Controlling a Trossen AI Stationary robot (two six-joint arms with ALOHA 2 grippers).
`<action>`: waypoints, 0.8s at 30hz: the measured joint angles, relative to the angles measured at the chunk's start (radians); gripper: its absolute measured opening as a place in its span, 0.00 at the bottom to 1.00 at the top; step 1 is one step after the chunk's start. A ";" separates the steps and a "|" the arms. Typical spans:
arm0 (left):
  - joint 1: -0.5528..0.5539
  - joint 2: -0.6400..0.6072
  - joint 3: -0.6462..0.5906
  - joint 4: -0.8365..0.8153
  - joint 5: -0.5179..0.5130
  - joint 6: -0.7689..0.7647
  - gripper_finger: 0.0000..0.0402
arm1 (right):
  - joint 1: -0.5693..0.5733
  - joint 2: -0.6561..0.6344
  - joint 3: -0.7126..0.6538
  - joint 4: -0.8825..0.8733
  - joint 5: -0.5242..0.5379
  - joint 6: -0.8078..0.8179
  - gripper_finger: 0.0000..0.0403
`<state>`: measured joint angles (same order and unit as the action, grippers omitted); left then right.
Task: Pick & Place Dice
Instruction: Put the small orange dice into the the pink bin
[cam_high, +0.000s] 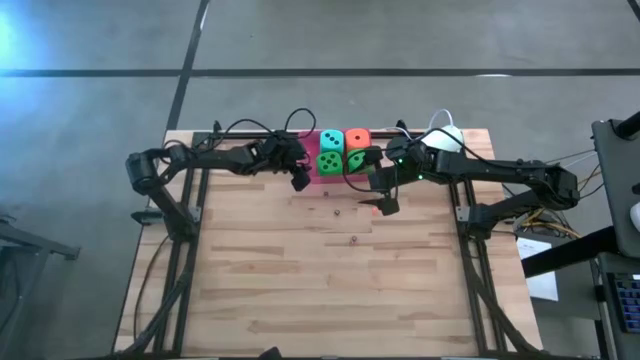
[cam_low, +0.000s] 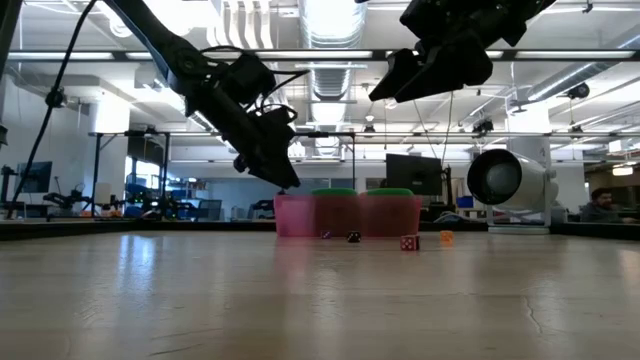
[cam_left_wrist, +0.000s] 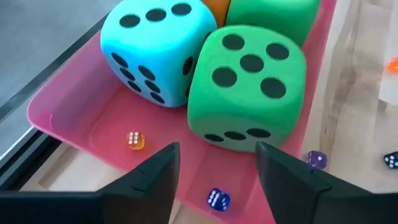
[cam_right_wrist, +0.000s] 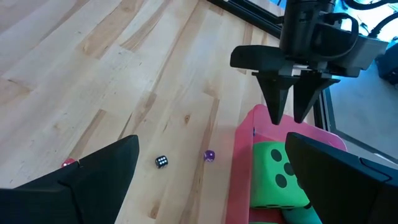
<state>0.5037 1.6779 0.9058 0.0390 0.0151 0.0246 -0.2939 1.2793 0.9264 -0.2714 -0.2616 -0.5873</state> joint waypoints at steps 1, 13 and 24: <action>0.000 0.000 0.004 -0.003 0.000 0.000 0.55 | 0.000 0.000 0.000 0.000 0.000 0.000 0.99; -0.029 -0.118 0.110 -0.293 0.011 0.053 0.64 | 0.000 0.000 0.000 -0.023 0.000 0.009 0.99; -0.217 -0.371 -0.024 -0.304 0.016 0.080 0.63 | 0.008 0.000 0.000 -0.115 -0.002 0.139 0.99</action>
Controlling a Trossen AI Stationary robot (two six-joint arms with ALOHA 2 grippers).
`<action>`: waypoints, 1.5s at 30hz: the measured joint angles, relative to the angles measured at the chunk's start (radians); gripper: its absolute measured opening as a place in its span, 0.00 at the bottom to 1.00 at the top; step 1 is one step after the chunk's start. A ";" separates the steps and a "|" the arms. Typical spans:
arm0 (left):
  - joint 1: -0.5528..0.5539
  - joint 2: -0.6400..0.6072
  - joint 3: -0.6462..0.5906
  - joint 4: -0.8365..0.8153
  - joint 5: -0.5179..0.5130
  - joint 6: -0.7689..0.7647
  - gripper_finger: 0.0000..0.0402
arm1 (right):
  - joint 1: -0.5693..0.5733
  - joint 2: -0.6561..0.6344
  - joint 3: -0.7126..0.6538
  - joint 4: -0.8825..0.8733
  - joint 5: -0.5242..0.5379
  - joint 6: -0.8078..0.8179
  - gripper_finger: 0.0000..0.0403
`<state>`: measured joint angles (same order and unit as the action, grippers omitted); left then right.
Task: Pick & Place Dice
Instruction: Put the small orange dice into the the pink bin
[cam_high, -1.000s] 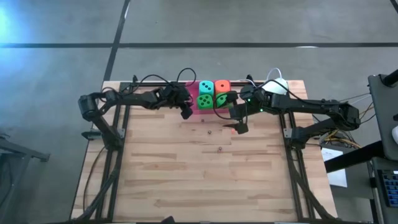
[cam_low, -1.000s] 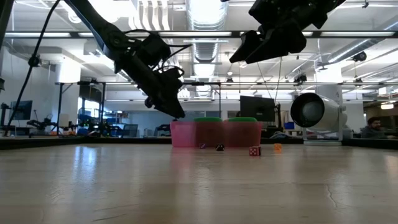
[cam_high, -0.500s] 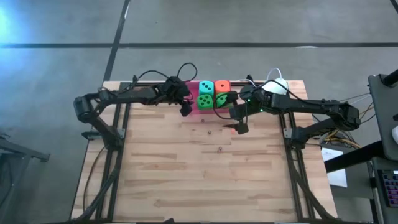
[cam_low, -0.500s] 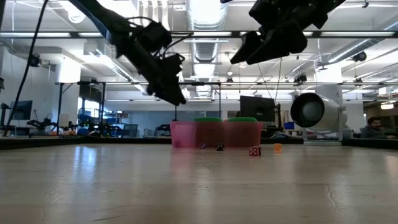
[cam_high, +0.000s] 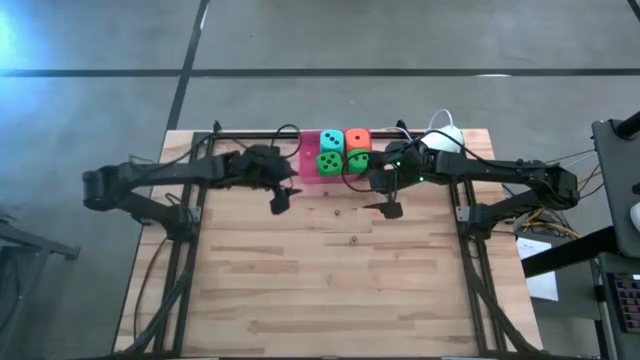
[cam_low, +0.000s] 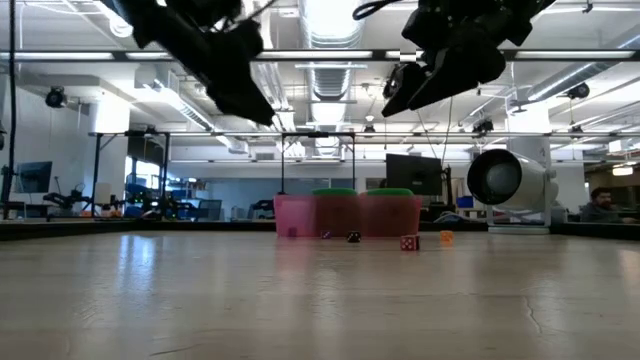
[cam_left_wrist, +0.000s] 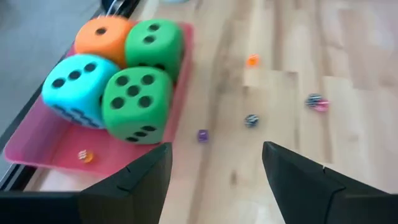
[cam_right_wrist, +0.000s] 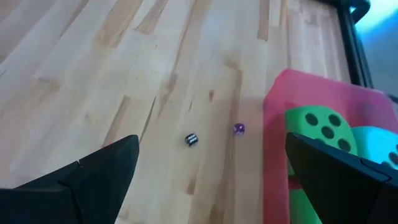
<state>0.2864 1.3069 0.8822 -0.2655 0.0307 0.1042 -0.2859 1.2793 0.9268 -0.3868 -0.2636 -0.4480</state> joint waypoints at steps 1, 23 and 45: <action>-0.014 -0.024 -0.014 0.002 0.000 0.000 0.62 | 0.000 0.000 0.000 0.010 0.000 0.001 0.99; -0.068 -0.220 -0.132 0.059 -0.005 0.019 0.49 | 0.027 0.007 -0.008 -0.044 0.005 0.270 0.98; -0.068 -0.219 -0.135 0.059 -0.005 0.018 0.41 | 0.039 0.312 -0.004 -0.189 0.123 0.331 0.45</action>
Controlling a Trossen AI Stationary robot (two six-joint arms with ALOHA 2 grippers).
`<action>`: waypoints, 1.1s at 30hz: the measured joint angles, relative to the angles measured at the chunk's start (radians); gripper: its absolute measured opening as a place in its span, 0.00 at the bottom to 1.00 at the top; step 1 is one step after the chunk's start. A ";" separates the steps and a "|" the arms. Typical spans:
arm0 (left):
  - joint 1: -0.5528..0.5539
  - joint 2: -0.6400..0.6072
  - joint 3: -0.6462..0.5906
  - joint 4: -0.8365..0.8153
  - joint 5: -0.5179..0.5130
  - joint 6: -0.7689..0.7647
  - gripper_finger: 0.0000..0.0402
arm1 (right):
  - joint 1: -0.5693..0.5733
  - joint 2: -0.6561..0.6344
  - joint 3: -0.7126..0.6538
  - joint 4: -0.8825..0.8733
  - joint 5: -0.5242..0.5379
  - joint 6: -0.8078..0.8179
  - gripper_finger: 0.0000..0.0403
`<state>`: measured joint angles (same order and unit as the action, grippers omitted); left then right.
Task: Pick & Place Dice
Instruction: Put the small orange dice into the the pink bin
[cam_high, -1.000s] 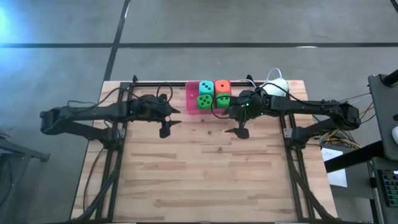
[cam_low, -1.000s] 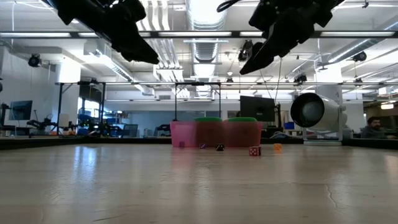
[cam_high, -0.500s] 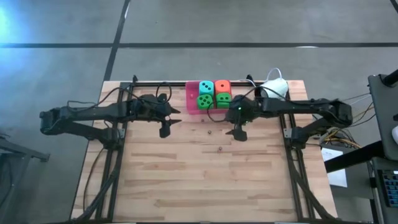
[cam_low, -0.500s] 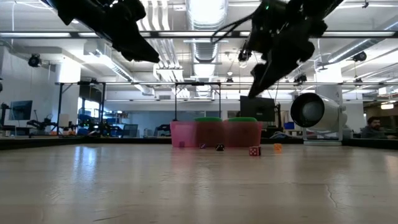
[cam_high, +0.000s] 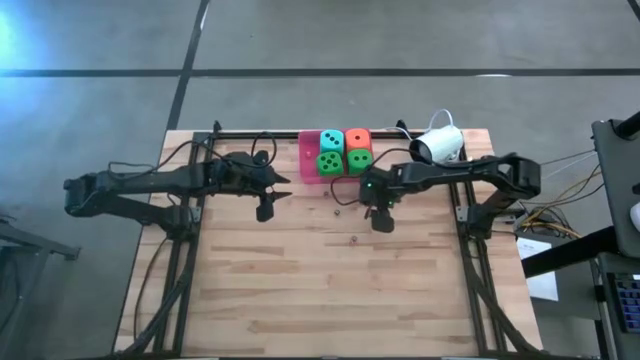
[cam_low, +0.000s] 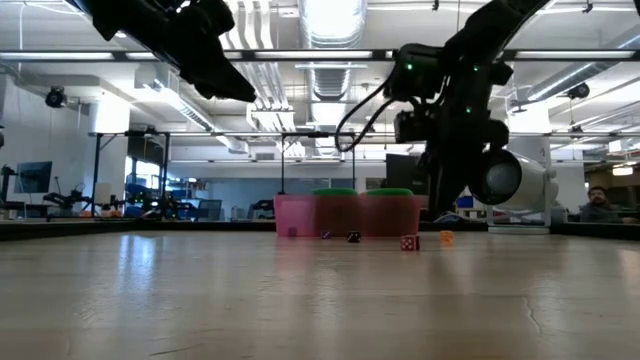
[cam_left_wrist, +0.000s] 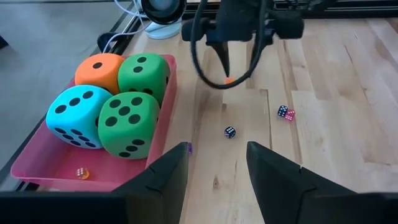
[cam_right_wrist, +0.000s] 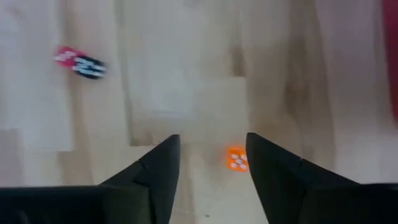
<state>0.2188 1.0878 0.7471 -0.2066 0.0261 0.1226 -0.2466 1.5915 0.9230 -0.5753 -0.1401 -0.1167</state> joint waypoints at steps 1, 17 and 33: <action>0.000 0.000 0.000 -0.001 0.000 0.000 0.41 | 0.000 0.006 0.000 -0.003 0.017 0.009 0.44; 0.000 0.000 0.000 -0.008 0.000 0.000 0.47 | -0.005 0.056 -0.001 -0.024 0.110 0.047 0.38; 0.000 0.000 0.000 -0.008 0.000 0.000 0.52 | -0.007 0.080 -0.001 -0.023 0.117 0.073 0.37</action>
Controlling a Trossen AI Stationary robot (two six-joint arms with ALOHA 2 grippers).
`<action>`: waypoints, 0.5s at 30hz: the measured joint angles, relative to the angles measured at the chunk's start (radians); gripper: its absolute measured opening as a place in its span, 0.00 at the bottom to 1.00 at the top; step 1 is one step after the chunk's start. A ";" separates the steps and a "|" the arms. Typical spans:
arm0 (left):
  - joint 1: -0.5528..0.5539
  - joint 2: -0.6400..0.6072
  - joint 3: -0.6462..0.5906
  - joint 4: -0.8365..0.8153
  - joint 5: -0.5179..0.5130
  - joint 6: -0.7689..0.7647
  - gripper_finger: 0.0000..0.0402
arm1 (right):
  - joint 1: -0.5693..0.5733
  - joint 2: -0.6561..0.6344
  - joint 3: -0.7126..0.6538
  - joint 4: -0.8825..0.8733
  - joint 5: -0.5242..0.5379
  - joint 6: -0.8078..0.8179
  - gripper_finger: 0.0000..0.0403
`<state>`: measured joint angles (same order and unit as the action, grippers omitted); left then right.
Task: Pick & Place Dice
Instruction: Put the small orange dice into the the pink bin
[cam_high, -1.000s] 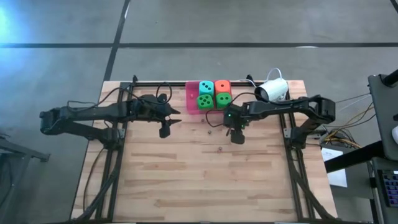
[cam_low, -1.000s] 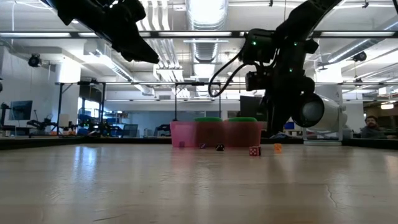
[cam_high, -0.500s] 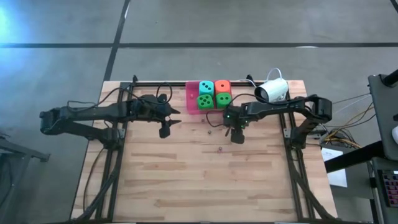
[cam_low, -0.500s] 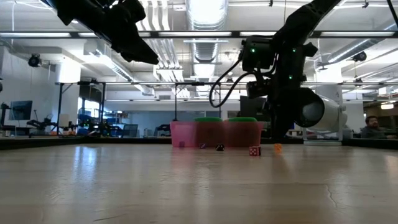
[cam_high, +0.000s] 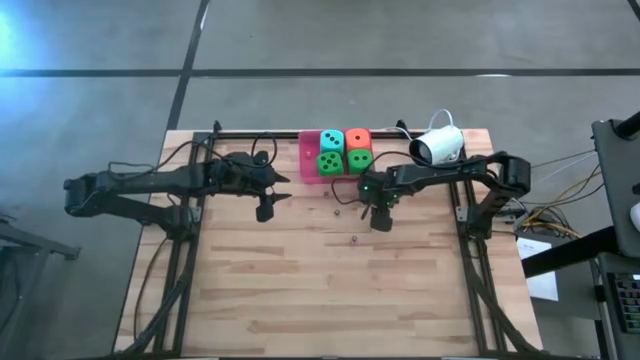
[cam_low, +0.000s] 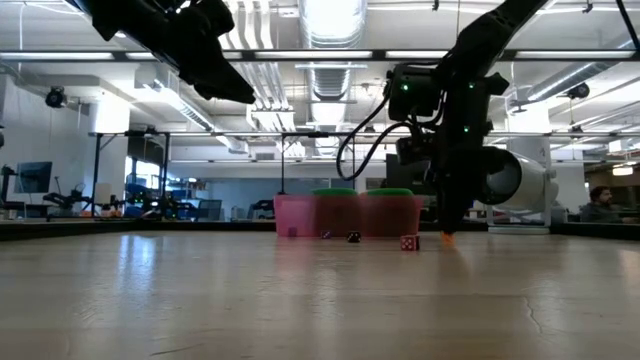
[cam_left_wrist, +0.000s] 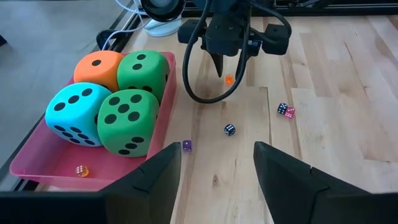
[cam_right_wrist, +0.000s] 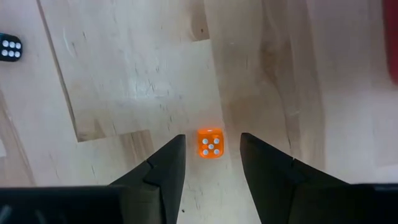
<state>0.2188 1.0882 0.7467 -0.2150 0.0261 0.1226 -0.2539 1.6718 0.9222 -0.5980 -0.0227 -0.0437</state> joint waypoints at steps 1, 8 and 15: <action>0.000 0.000 0.000 0.000 0.000 0.000 0.52 | 0.000 0.002 0.000 0.000 0.000 0.000 0.37; 0.000 0.000 0.000 0.000 0.000 0.000 0.53 | 0.000 0.029 0.000 0.002 0.000 -0.001 0.38; 0.000 0.000 0.000 0.000 0.000 0.000 0.49 | 0.000 0.042 0.002 0.005 -0.004 -0.012 0.32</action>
<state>0.2188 1.0882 0.7467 -0.2150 0.0265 0.1223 -0.2535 1.7139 0.9237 -0.5926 -0.0264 -0.0552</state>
